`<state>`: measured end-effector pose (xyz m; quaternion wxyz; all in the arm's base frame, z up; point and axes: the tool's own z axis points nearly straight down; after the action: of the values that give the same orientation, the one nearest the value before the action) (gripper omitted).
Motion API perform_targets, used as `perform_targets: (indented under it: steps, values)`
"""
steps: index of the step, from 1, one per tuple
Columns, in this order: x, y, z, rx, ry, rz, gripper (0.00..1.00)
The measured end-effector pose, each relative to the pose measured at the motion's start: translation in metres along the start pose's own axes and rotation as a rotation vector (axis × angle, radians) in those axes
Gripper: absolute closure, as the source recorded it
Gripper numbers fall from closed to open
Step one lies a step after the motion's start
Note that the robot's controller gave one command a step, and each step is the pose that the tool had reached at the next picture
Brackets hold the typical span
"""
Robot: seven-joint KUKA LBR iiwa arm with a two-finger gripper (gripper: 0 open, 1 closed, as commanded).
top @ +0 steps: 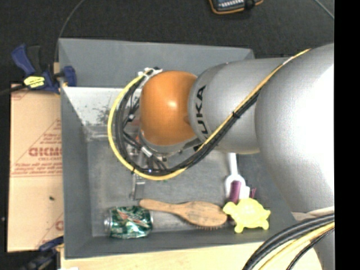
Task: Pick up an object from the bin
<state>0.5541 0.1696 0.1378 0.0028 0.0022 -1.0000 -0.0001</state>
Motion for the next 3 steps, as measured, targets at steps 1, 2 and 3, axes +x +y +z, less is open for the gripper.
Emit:
perform_targets:
  steps: [1,2,3]
  values:
    - [-0.002,-0.001,-0.005,-0.002,-0.008,0.005,0.00]
    - [0.056,-0.012,0.062,-0.013,-0.024,0.065,0.00]
    - [0.050,-0.036,0.021,-0.012,-0.026,0.402,0.00]
